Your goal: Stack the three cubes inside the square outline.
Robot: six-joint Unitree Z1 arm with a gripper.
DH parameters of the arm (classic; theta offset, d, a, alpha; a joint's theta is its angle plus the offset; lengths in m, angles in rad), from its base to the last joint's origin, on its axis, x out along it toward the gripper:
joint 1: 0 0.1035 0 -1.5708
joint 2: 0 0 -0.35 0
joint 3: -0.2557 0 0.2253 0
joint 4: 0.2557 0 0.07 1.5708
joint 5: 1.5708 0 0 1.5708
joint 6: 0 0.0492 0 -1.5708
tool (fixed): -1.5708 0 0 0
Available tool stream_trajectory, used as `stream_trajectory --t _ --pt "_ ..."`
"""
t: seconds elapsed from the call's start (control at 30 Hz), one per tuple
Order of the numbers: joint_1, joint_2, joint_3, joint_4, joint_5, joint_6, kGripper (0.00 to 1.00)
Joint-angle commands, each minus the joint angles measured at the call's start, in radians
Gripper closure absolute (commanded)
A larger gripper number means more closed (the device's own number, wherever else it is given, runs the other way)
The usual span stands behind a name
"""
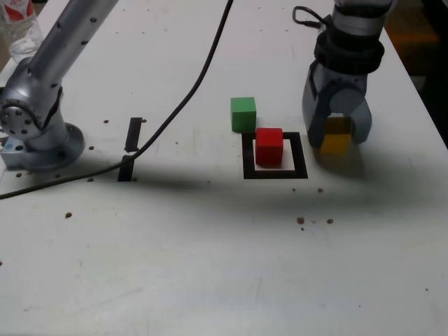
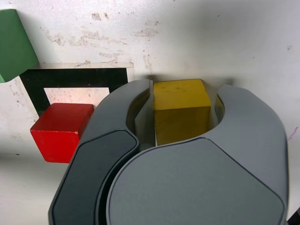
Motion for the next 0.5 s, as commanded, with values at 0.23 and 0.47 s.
stream_trajectory --t 0.23,0.47 --pt "-0.048 -0.089 0.016 0.06 0.02 0.005 0.9" --pt "-0.101 -0.213 0.05 0.121 0.043 -0.004 0.9"
